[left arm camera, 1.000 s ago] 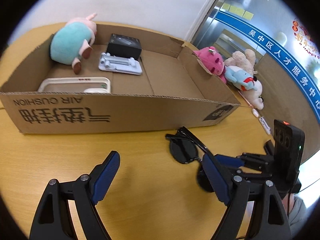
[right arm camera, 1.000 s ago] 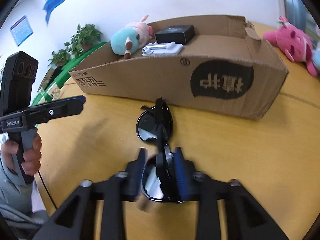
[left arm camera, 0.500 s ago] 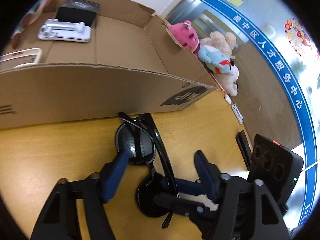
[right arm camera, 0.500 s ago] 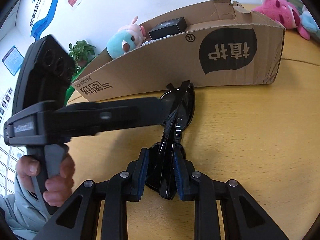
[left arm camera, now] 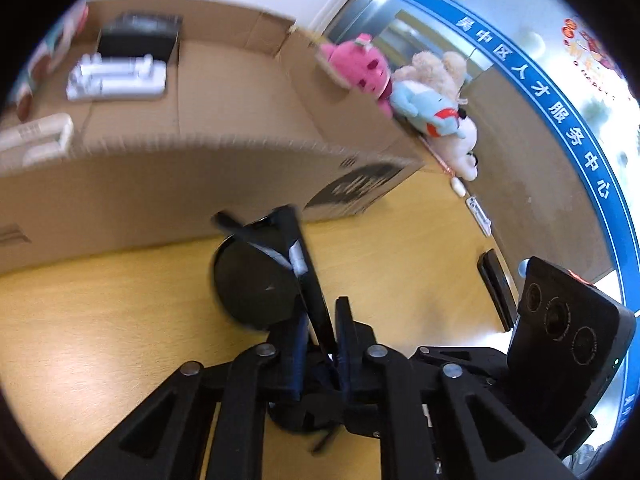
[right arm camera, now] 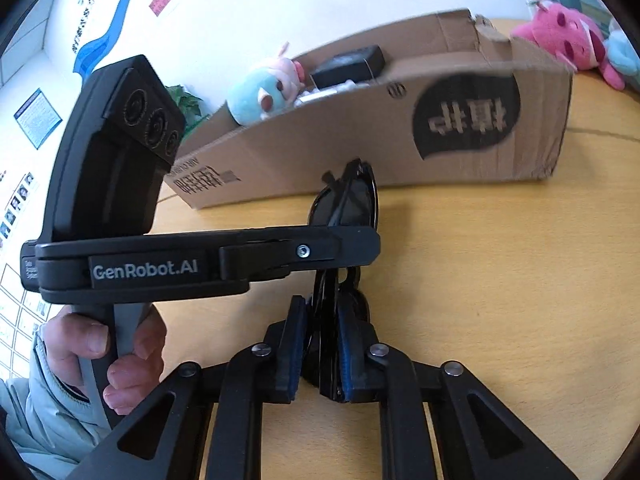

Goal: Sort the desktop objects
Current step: 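Lift the sunglasses and carry them over the cardboard box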

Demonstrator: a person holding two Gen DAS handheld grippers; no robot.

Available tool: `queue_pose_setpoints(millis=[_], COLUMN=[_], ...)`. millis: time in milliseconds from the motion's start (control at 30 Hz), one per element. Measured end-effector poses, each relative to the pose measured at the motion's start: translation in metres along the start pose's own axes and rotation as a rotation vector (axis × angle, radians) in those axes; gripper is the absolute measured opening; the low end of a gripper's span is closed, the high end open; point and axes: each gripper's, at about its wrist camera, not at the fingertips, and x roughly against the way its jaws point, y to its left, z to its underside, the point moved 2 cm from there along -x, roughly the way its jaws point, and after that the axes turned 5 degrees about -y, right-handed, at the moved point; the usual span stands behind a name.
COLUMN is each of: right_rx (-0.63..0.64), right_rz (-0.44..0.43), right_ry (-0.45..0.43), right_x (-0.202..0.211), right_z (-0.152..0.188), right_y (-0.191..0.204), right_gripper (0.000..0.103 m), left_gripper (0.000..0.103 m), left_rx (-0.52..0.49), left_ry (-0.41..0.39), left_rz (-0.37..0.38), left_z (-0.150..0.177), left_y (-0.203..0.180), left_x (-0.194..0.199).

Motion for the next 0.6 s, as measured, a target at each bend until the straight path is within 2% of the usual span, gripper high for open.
queue_pose_setpoints(millis=[300, 467, 600], right_rx=[0.100, 0.152, 0.176], right_rz=[-0.040, -0.025, -0.015], right_ry=[-0.149, -0.209, -0.240], right_x=[0.045, 0.064, 0.064], right_z=[-0.047, -0.082, -0.119], right_y=[0.038, 0.050, 0.056], right_gripper=[0.011, 0.011, 0.011], left_gripper=[0.008, 0.008, 0.008], left_rx=[-0.131, -0.172, -0.192], left_ry=[-0.133, -0.175, -0.199], left_rz=[-0.027, -0.018, -0.023], left_z=[-0.052, -0.093, -0.125], left_y=[-0.042, -0.059, -0.069], left_x=[0.055, 0.069, 0.073])
